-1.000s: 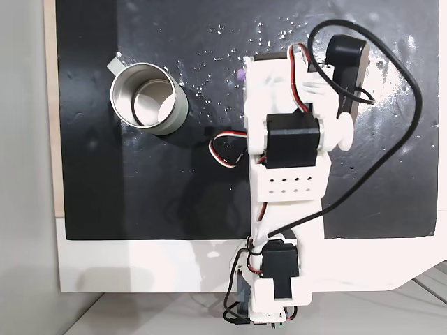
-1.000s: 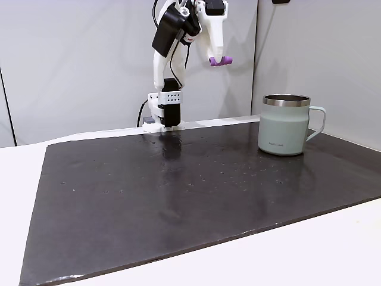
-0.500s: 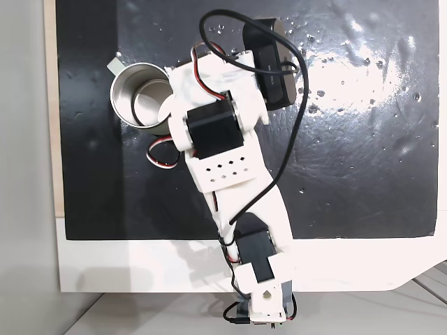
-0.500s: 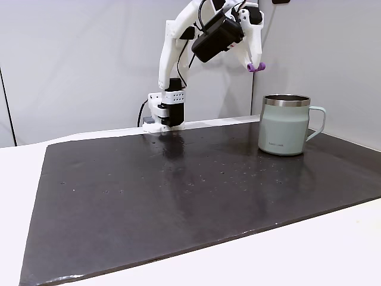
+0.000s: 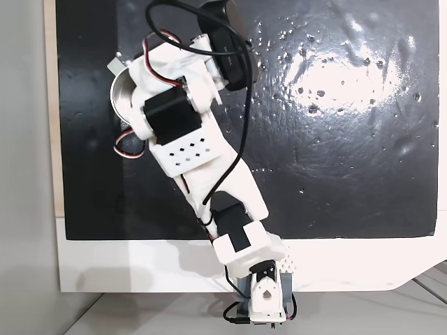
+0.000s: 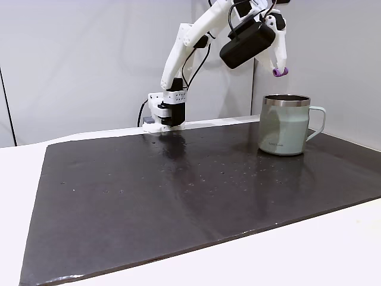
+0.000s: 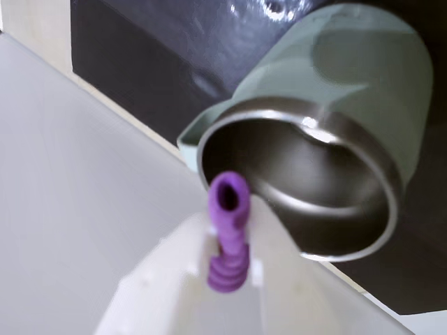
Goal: Grasp a pengrip and put it in the cup.
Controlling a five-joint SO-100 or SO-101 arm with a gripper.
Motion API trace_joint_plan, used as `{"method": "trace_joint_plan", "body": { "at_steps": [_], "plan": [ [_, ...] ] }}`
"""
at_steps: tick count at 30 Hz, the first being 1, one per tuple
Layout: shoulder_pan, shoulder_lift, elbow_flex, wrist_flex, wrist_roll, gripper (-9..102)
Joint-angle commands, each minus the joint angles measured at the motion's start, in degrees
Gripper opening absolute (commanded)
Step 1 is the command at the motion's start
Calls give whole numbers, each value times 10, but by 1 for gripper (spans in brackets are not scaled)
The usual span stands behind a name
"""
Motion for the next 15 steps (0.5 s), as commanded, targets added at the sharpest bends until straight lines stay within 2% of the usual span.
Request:
{"method": "trace_joint_plan", "body": {
  "at_steps": [1,11,12,15],
  "plan": [
    [-22,5,-39,2,-10,0],
    [-48,-4,-38,4,-18,2],
    [-47,-4,-35,4,-23,7],
    [-43,2,-24,5,-25,32]
  ]
}}
